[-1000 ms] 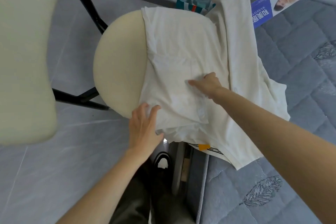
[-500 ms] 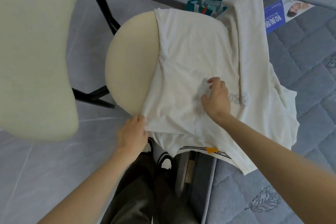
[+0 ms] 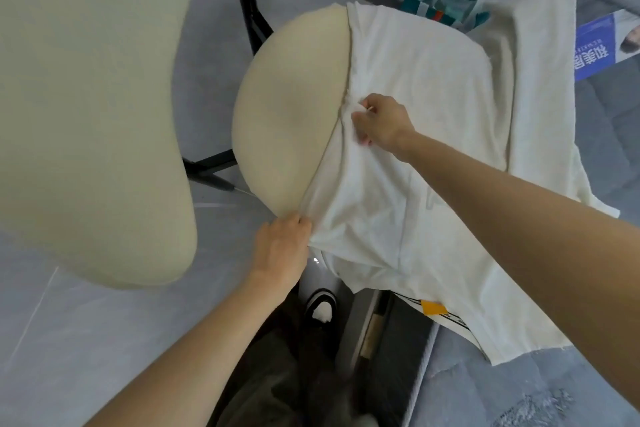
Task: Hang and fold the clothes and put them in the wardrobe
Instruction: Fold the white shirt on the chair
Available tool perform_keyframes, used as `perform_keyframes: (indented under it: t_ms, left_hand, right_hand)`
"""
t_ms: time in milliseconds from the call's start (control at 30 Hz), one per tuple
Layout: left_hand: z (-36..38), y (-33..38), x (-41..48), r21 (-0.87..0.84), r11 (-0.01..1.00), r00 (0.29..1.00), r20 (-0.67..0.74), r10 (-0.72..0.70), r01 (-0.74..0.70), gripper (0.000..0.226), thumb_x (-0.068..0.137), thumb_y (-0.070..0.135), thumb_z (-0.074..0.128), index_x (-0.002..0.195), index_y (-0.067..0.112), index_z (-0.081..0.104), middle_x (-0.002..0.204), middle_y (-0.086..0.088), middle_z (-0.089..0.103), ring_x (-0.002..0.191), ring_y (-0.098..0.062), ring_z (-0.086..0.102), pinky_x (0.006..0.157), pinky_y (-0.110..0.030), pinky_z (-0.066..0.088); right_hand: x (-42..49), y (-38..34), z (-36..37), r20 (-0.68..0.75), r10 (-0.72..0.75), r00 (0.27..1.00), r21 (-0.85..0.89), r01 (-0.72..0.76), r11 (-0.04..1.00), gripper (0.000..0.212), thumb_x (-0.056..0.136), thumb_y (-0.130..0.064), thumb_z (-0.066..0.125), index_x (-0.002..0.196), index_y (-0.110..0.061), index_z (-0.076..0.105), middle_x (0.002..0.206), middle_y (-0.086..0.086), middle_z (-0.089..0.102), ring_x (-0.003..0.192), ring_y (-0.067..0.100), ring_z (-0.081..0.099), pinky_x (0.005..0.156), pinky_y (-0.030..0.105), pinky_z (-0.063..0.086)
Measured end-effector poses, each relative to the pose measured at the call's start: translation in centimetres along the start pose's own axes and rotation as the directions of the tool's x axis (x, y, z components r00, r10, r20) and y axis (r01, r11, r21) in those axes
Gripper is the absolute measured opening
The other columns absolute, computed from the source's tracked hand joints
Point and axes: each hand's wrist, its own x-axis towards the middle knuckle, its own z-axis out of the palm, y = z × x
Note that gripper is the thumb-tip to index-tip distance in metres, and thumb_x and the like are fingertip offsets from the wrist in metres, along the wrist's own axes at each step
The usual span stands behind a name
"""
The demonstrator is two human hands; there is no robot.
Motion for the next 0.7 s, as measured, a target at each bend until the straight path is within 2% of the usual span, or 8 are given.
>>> perform_keyframes:
  t_ms: [67,167,267,333,433,533,600,700]
  left_hand:
    - [-0.1,-0.5,-0.4,-0.014,0.999,0.999,0.007,-0.047,0.047,0.011,0.095,0.012,0.046,0.101,0.018,0.053,0.106,0.002,0.056,0.095,-0.020,0.059,0.065,-0.028,0.034]
    - [0.2,-1.5,-1.4,-0.017,0.991,0.991,0.013,-0.131,0.131,0.012,0.095,0.013,0.043,0.099,0.018,0.054,0.101,0.002,0.056,0.089,-0.018,0.060,0.063,-0.026,0.033]
    - [0.7,-1.7,-1.6,-0.053,0.979,0.980,0.034,-0.196,0.197,0.009,0.095,0.013,0.044,0.098,0.017,0.052,0.100,0.002,0.058,0.086,-0.017,0.061,0.063,-0.026,0.037]
    - [0.7,-1.4,-1.3,-0.058,0.968,0.969,0.056,-0.241,0.244,0.012,0.095,0.014,0.047,0.107,0.015,0.049,0.108,0.000,0.057,0.095,-0.018,0.060,0.070,-0.028,0.041]
    - [0.4,-0.4,-0.8,-0.053,0.954,0.952,0.095,-0.291,0.297,0.036,0.091,0.015,0.055,0.122,0.009,0.038,0.120,-0.005,0.048,0.109,-0.019,0.052,0.079,-0.028,0.045]
    - [-0.9,1.4,-0.9,-0.074,0.961,0.963,0.007,-0.268,0.268,0.037,0.090,0.011,0.052,0.122,0.008,0.033,0.120,-0.005,0.045,0.104,-0.017,0.051,0.076,-0.024,0.045]
    - [-2.0,3.0,-0.7,-0.085,0.977,0.978,-0.055,-0.203,0.198,0.032,0.091,0.009,0.048,0.119,0.009,0.034,0.118,-0.004,0.044,0.101,-0.016,0.050,0.077,-0.025,0.044]
    - [-3.7,5.3,-0.1,-0.114,0.989,0.993,-0.060,-0.106,0.098,0.028,0.091,0.012,0.042,0.118,0.010,0.036,0.116,-0.004,0.043,0.100,-0.018,0.047,0.074,-0.026,0.040]
  right_hand:
    - [0.3,-1.3,0.4,-0.020,-0.067,0.998,0.093,0.069,0.993,0.026,0.093,-0.019,0.052,0.113,-0.008,0.065,0.081,0.001,0.064,0.075,0.015,0.058,0.065,0.018,0.047]
    - [1.2,-3.2,1.2,0.020,-0.143,0.990,0.114,0.140,0.984,0.027,0.096,-0.021,0.053,0.119,-0.013,0.064,0.103,0.002,0.063,0.088,0.012,0.056,0.064,0.013,0.042]
    - [1.6,-3.9,2.2,0.155,-0.135,0.979,0.024,0.133,0.991,0.041,0.097,-0.009,0.046,0.136,-0.018,0.052,0.136,0.002,0.054,0.115,0.015,0.054,0.081,0.011,0.040]
    - [1.3,-3.7,2.3,0.117,-0.166,0.979,0.023,0.164,0.986,0.049,0.095,-0.004,0.042,0.141,-0.021,0.046,0.142,0.004,0.045,0.126,0.017,0.047,0.083,0.010,0.037]
    - [-0.3,-2.9,1.3,-0.011,-0.236,0.972,0.032,0.236,0.971,0.048,0.092,0.000,0.042,0.134,-0.020,0.053,0.139,0.007,0.043,0.119,0.020,0.051,0.086,0.015,0.041]
    - [-2.3,-1.0,-0.5,-0.080,-0.214,0.974,0.066,0.219,0.973,0.040,0.091,0.000,0.043,0.121,-0.018,0.062,0.135,0.006,0.045,0.116,0.020,0.053,0.098,0.021,0.041]
    - [-3.8,0.7,-1.9,-0.123,-0.127,0.984,0.121,0.142,0.982,0.038,0.090,0.000,0.044,0.116,-0.019,0.064,0.134,0.005,0.047,0.112,0.021,0.055,0.091,0.018,0.043]
    - [-6.2,3.7,-3.9,-0.204,0.001,0.979,0.181,0.037,0.983,0.037,0.090,0.000,0.043,0.113,-0.019,0.064,0.130,0.004,0.050,0.095,0.015,0.056,0.076,0.011,0.040]
